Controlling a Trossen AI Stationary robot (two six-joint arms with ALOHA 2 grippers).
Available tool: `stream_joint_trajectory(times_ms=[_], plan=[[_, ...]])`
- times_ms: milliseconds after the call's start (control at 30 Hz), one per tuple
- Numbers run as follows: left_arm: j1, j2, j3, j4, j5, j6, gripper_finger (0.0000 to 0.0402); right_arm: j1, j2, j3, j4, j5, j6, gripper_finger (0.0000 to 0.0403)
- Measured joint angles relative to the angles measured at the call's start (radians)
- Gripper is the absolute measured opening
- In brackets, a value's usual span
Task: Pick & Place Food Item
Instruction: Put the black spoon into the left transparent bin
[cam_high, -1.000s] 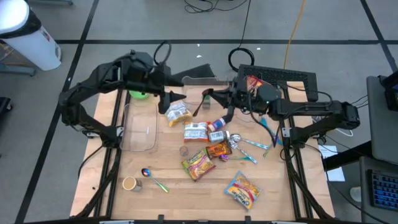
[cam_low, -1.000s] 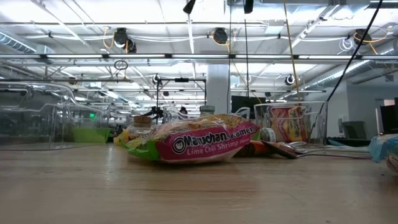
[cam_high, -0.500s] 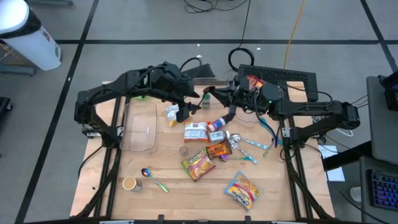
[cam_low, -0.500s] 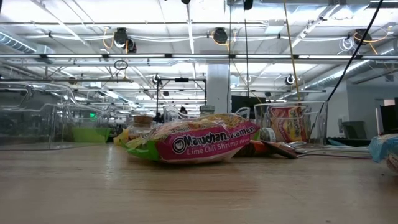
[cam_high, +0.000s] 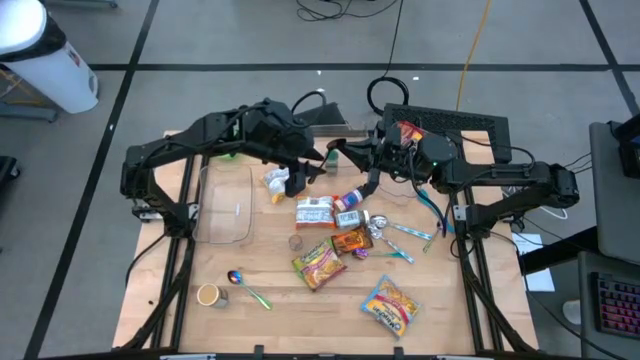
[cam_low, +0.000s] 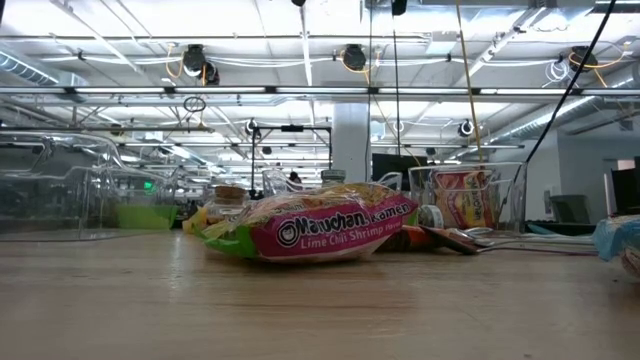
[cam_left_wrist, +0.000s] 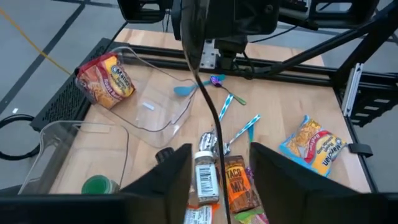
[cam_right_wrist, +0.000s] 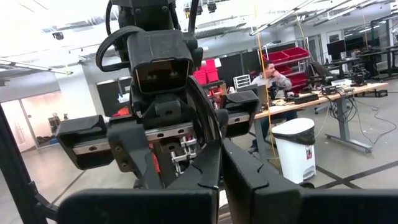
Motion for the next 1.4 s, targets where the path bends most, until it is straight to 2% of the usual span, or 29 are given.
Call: stream_joint_trajectory(times_ms=[333,600,733,967,1200,1400], plan=[[0.002,0.0,0.0,0.002,-0.002,-0.001,0.0012,0.0,0.0,0.0,0.0,-0.005,-0.003,0.0],[0.002,0.0,0.0,0.003,-0.003,-0.005,0.0006,0.0,0.0,0.0,0.001,-0.003,-0.003,0.0001],[0.002,0.0,0.0,0.011,-0.003,-0.018,0.0005,0.0,-0.001,0.0,0.003,-0.004,0.0,0.0015],[0.003,0.0,0.0,0.029,-0.022,-0.041,0.0004,-0.024,-0.037,-0.001,-0.003,-0.004,-0.002,0.0086],[0.035,-0.028,0.009,0.023,-0.054,-0.094,0.0003,-0.072,-0.158,-0.001,-0.018,-0.002,-0.053,0.0168],[0.109,-0.112,0.013,-0.036,-0.154,-0.224,0.0002,-0.114,-0.294,-0.001,-0.204,-0.001,-0.047,0.0198]])
